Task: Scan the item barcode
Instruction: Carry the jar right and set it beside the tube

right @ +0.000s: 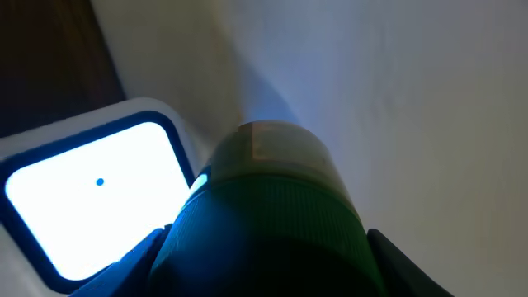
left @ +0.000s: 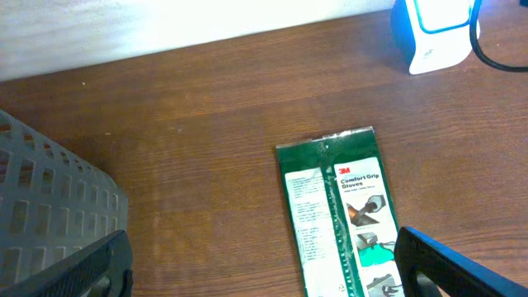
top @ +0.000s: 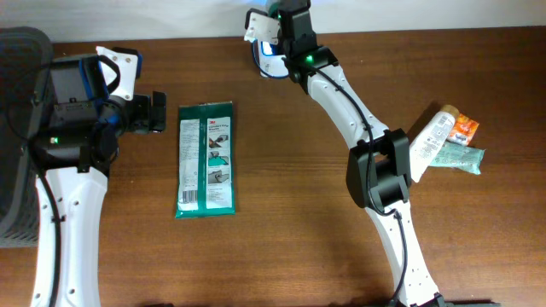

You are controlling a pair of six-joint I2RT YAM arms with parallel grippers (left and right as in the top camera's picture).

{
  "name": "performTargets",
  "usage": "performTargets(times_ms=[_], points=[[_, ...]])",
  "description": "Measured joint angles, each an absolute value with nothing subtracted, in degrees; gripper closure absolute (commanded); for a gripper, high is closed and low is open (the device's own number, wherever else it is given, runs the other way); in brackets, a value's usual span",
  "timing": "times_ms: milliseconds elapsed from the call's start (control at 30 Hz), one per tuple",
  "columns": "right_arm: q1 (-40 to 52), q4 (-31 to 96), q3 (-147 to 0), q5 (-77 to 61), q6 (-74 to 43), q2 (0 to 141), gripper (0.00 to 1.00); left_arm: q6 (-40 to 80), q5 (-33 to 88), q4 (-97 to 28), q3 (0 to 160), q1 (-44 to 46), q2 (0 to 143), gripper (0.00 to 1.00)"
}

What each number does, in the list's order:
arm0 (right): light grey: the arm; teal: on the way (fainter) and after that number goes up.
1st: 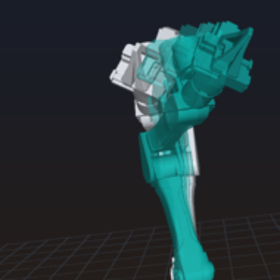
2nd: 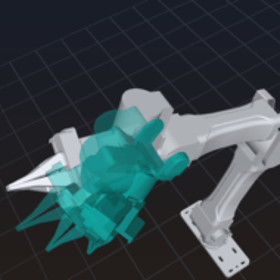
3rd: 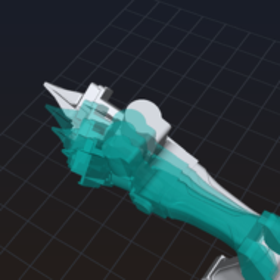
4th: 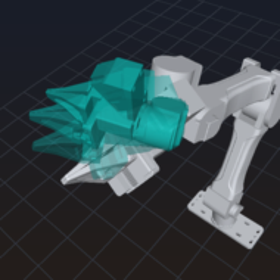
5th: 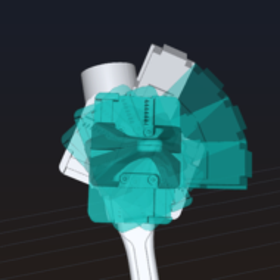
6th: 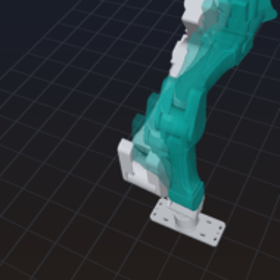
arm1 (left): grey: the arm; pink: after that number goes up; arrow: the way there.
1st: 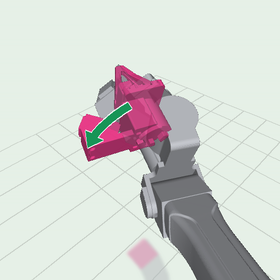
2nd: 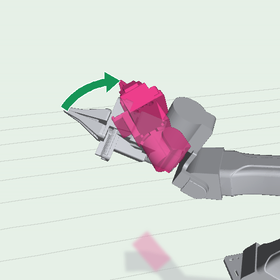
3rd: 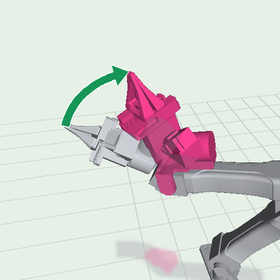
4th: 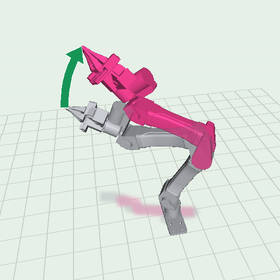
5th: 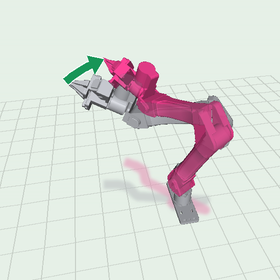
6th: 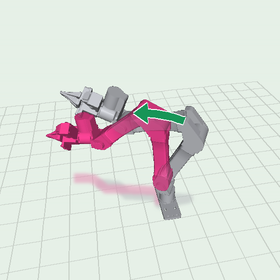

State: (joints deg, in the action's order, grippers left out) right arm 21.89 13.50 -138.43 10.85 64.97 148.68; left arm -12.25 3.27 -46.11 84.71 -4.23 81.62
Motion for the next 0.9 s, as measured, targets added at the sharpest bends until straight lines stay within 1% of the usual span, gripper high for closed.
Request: performTargets(times_ms=[67, 133, 167, 200, 233, 333, 367, 400, 467, 500, 533, 633, 667, 733, 833, 900], points=[[21.9, 14.1, -138.4, 10.4, 61.6, 148.4, 0.54, -12.3, 3.3, -46.1, 84.7, -4.2, 81.6, 0.01], [21.9, 15.9, -138.4, 10.1, 55.4, 145.9, 0.54, -12.3, 3.3, -46.1, 84.7, -4.2, 81.6, 0.01], [21.9, 17.8, -138.4, 9.9, 52.6, 144.2, 0.54, -12.3, 3.3, -46.1, 84.7, -4.2, 81.6, 0.01], [21.9, 22.2, -138.4, 9.8, 48.9, 140.7, 0.54, -12.3, 3.3, -46.1, 84.7, -4.2, 81.6, 0.01], [21.9, 29.2, -138.6, 9.7, 43.1, 135.0, 0.54, -12.3, 3.3, -46.0, 84.7, -4.2, 81.6, 0.01], [21.9, 49.6, -139.3, 9.1, 32.0, 125.2, 0.53, -12.3, 3.3, -46.2, 84.7, -4.2, 81.6, 0.01], [21.9, 60.8, -139.7, 8.1, 26.7, 123.1, 0.55, -12.3, 3.3, -46.3, 84.7, -4.2, 81.6, 0.01], [21.9, 66.3, -139.7, 6.7, 23.9, 122.9, 0.58, -12.3, 3.3, -46.2, 84.7, -4.2, 81.6, 0.01], [21.9, 79.1, -138.9, 3.0, 16.7, 124.3, 0.59, -12.3, 3.3, -46.2, 84.7, -4.2, 81.6, 0.01], [21.9, 82.4, -138.1, 2.0, 13.8, 125.2, 0.58, -12.3, 3.3, -46.1, 84.7, -4.2, 81.6, 0.01], [21.9, 84.1, -136.2, 1.3, 11.3, 125.9, 0.59, -12.3, 3.3, -46.1, 84.7, -4.2, 81.6, 0.01], [20.7, 82.3, -126.1, 0.8, 5.3, 127.0, 0.59, -12.3, 3.3, -46.1, 84.7, -4.2, 81.6, 0.01], [19.6, 81.0, -123.6, 0.8, 4.0, 127.1, 0.61, -12.3, 3.3, -46.1, 84.7, -4.2, 81.6, 0.01], [13.8, 77.9, -118.8, 2.3, -0.1, 127.7, 0.62, -12.3, 3.3, -46.1, 84.7, -4.2, 81.6, 0.01], [3.9, 73.9, -117.8, 3.8, -3.2, 127.7, 0.61, -12.3, 3.3, -46.1, 84.7, -4.2, 81.6, 0.01], [0.3, 73.8, -117.8, 4.0, -4.0, 127.7, 0.61, -12.3, 3.3, -46.1, 84.7, -4.2, 81.6, 0.01]])
